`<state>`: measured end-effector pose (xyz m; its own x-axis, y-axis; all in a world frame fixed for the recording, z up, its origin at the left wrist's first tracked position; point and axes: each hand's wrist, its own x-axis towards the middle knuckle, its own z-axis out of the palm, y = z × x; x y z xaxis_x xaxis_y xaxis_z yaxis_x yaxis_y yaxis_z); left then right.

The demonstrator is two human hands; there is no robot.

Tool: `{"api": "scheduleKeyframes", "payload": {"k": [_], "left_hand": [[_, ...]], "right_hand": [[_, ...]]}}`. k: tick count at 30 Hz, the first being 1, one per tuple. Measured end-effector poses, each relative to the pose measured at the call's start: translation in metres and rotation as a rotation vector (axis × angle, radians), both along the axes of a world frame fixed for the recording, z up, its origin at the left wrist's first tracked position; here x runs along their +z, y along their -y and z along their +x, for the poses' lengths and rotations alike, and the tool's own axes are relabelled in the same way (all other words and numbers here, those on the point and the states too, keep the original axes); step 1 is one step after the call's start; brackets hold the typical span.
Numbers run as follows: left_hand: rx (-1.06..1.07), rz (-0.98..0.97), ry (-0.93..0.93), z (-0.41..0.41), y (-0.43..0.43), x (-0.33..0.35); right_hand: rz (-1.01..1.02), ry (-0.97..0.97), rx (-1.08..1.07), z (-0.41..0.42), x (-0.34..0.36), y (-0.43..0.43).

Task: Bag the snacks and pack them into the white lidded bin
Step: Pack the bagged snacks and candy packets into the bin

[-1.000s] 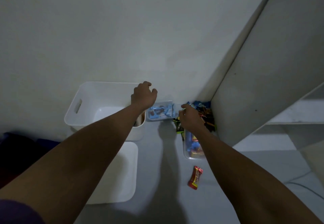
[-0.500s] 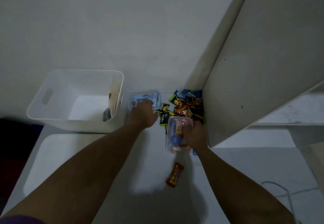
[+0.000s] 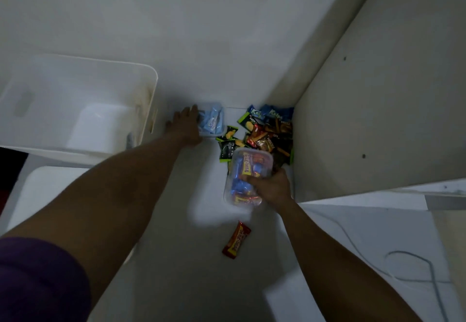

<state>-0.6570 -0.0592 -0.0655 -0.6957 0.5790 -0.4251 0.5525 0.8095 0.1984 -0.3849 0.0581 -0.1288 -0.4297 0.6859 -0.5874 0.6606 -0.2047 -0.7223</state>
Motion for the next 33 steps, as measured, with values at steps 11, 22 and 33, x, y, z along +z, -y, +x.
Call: {"api": "scheduleKeyframes", "payload": {"k": [11, 22, 33], "left_hand": [[0.038, -0.096, -0.158, 0.019, 0.011, 0.005], [0.306, 0.078, 0.071, 0.070, 0.046, 0.004], [0.770, 0.382, 0.408, 0.141, 0.117, -0.023]], "right_hand": [[-0.241, -0.192, -0.158, -0.011, 0.038, 0.004], [-0.500, -0.289, -0.193, 0.001, 0.059, 0.006], [-0.693, -0.492, -0.248, 0.016, 0.071, 0.024]]}}
